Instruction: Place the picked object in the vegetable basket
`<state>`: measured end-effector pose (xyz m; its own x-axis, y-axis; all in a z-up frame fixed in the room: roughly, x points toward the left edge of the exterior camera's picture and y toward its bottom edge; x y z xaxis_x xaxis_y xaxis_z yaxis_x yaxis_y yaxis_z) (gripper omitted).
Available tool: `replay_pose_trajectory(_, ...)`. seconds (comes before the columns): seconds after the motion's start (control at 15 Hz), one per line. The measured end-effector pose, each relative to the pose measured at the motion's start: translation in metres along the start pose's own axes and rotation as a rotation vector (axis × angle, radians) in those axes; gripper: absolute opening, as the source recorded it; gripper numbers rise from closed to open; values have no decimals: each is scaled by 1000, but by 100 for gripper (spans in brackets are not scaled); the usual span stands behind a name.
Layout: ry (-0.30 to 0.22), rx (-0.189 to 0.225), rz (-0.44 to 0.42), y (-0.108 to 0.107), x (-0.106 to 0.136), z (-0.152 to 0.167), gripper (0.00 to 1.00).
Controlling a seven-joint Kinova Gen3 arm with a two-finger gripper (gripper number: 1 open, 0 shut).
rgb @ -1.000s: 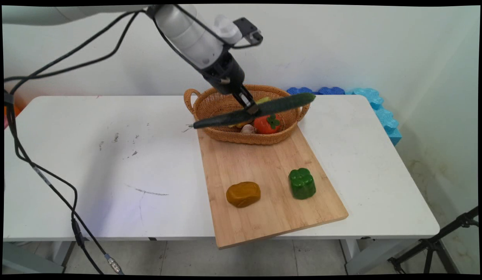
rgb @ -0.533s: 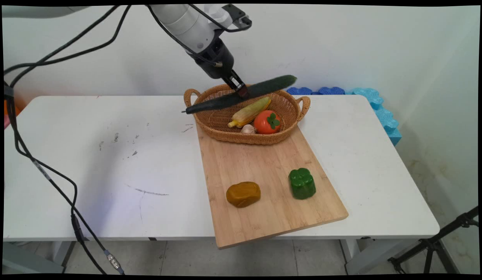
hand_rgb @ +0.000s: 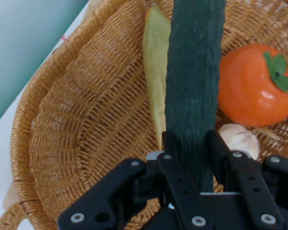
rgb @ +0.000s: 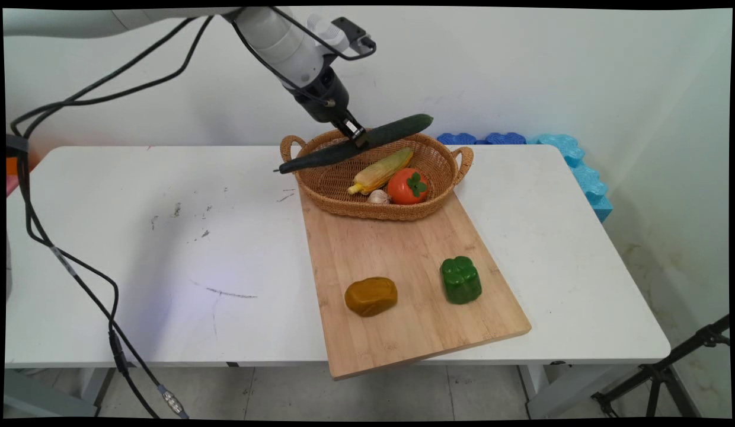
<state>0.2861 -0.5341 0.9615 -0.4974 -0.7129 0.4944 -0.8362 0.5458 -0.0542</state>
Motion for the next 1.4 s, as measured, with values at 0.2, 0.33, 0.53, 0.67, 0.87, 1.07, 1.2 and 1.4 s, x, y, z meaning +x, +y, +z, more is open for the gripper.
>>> replay_pose_trajectory(0.2,-9,10,2,-4,-1,13,0)
replay_pose_trajectory(0.33,-12,13,7,-4,-1,20,0)
replay_pose_trajectory(0.53,-16,13,11,-4,-1,29,0)
replay_pose_trajectory(0.67,-18,12,15,-4,-1,33,0)
replay_pose_trajectory(0.87,-22,10,20,-3,-2,37,0)
replay_pose_trajectory(1.07,-24,9,24,-2,-3,40,0)
replay_pose_trajectory(1.2,-24,8,26,-2,-4,42,100)
replay_pose_trajectory(1.4,-23,6,31,0,-4,43,100)
